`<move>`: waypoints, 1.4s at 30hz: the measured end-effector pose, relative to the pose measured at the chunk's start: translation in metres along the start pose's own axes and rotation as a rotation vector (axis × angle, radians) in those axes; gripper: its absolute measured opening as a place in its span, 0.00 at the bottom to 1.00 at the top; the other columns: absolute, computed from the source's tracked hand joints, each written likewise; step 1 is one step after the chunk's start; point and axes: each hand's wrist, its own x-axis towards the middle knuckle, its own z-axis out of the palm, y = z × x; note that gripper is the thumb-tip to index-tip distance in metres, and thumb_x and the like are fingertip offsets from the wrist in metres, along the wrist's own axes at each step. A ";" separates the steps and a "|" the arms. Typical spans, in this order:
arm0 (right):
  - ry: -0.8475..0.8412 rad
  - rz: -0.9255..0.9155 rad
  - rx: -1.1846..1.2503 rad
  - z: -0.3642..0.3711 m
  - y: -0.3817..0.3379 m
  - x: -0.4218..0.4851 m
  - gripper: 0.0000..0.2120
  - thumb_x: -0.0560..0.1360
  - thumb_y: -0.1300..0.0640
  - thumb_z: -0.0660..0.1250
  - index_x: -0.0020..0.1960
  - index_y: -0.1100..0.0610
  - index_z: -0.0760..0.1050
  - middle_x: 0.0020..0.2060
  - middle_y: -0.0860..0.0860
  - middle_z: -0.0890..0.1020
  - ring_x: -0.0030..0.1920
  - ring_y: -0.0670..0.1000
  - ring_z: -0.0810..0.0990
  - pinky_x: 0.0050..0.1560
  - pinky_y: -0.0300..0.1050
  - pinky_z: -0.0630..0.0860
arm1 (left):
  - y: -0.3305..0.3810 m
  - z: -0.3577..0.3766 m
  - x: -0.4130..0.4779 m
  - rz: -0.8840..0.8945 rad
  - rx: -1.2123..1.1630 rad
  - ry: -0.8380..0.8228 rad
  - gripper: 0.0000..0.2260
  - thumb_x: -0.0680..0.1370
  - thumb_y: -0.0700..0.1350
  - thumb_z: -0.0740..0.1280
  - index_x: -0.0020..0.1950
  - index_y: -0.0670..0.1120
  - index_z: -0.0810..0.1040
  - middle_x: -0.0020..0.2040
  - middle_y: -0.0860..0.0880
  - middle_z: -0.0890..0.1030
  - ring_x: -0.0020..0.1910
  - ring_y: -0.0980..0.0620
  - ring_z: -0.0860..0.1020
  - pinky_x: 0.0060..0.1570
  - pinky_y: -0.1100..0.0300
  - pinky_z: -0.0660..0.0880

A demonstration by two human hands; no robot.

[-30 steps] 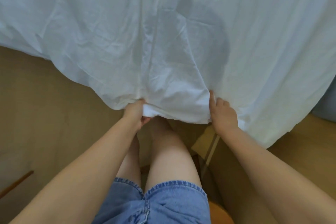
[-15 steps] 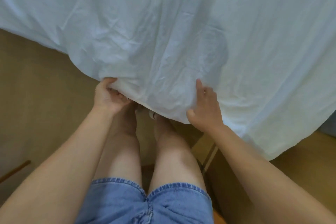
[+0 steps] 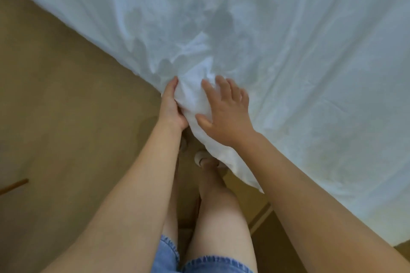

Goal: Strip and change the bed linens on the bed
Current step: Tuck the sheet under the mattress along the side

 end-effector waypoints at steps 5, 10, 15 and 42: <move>-0.012 0.073 0.026 -0.009 -0.006 0.006 0.42 0.70 0.32 0.60 0.76 0.51 0.52 0.73 0.54 0.58 0.73 0.57 0.54 0.69 0.57 0.54 | 0.015 -0.016 -0.026 -0.057 -0.017 -0.129 0.22 0.65 0.44 0.75 0.59 0.43 0.81 0.59 0.41 0.81 0.57 0.41 0.80 0.53 0.48 0.78; -0.218 0.107 -0.120 -0.003 -0.011 0.013 0.42 0.71 0.30 0.55 0.77 0.49 0.45 0.76 0.54 0.51 0.75 0.57 0.49 0.71 0.59 0.52 | 0.039 -0.073 -0.031 0.295 0.601 0.427 0.04 0.71 0.40 0.74 0.42 0.45 0.80 0.41 0.49 0.82 0.42 0.50 0.82 0.45 0.56 0.78; -0.325 0.153 -0.143 0.013 -0.031 0.038 0.40 0.75 0.35 0.58 0.77 0.50 0.43 0.76 0.55 0.48 0.75 0.60 0.50 0.69 0.59 0.59 | 0.045 -0.052 0.038 -0.033 0.574 0.397 0.25 0.71 0.36 0.70 0.67 0.40 0.68 0.60 0.44 0.77 0.54 0.47 0.77 0.49 0.55 0.77; -0.518 0.074 -0.250 0.001 -0.130 0.110 0.37 0.77 0.42 0.58 0.76 0.46 0.38 0.76 0.51 0.37 0.76 0.60 0.41 0.70 0.61 0.58 | 0.172 -0.115 0.033 0.353 1.009 0.458 0.16 0.77 0.42 0.66 0.61 0.38 0.67 0.54 0.40 0.77 0.55 0.38 0.76 0.51 0.50 0.73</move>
